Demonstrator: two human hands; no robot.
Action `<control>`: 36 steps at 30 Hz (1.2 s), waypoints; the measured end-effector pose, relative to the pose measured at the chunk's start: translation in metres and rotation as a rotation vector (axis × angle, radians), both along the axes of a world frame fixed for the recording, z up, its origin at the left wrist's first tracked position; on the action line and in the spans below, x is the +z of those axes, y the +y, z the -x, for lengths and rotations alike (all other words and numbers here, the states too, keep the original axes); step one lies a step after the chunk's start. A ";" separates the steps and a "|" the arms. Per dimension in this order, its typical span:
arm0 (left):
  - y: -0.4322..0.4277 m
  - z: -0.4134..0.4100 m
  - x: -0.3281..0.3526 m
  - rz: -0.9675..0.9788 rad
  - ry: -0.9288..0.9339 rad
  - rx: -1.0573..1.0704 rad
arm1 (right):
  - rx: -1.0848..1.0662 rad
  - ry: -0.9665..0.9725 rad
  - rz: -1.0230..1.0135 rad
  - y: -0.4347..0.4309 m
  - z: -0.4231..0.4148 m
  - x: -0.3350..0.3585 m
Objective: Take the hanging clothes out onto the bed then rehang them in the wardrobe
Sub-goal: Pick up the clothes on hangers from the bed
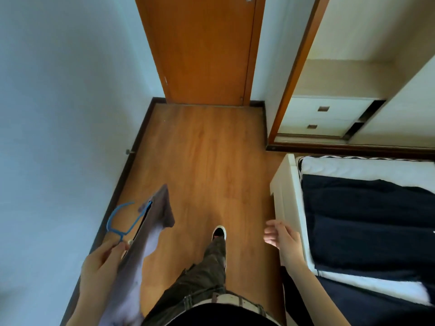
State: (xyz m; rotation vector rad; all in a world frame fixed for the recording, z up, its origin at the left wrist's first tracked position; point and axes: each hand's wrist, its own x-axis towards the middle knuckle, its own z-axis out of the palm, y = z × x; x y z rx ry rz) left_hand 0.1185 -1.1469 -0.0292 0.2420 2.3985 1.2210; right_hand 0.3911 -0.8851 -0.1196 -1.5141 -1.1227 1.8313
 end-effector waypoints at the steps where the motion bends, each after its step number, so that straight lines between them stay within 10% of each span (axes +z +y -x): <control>1: 0.030 0.013 -0.003 -0.014 0.013 -0.038 | -0.023 -0.006 -0.004 0.021 0.005 -0.004; 15: 0.470 0.126 0.008 -0.035 0.056 -0.757 | -0.530 -0.140 0.016 0.241 0.039 0.018; 36: 0.985 0.071 0.027 -0.114 -0.118 -1.211 | -0.882 -0.141 -0.041 0.661 0.045 0.032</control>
